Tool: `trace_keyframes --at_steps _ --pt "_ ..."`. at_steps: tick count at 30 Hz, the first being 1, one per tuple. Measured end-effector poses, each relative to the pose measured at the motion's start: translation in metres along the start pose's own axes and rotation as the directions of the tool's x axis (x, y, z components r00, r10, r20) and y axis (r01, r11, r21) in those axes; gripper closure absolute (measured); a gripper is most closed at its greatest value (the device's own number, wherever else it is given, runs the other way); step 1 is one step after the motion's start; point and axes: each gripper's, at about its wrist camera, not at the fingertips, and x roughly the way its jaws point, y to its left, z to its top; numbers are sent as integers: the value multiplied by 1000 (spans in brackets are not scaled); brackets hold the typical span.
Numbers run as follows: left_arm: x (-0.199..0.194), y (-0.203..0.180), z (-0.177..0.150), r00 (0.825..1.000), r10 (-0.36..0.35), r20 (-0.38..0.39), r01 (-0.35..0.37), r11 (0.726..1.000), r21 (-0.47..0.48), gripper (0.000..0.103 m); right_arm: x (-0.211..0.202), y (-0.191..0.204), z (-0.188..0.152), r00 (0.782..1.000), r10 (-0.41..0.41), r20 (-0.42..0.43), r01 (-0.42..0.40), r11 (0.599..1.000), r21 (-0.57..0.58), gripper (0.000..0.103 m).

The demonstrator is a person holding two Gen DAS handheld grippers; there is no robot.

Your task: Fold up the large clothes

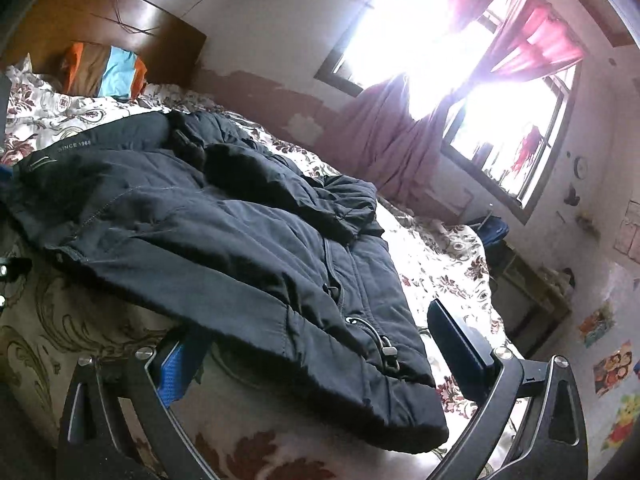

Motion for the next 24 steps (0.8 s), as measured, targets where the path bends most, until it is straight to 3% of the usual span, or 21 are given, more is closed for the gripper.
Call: trace_keyframes --at_steps 3,14,21,24 --pt "1 1 0 998 58 9 -58 998 3 0 1 0 1 1000 3 1 -3 1000 9 2" --pt "11 -10 6 985 165 48 -168 982 88 0 3 5 1 1000 -2 -28 2 1000 -6 2" --pt "19 8 12 966 254 50 -256 966 41 0 11 25 -2 994 -87 -64 78 988 -132 2" --pt "20 22 14 962 272 39 -271 962 -13 0 26 32 -7 984 -125 -130 100 977 -187 2"
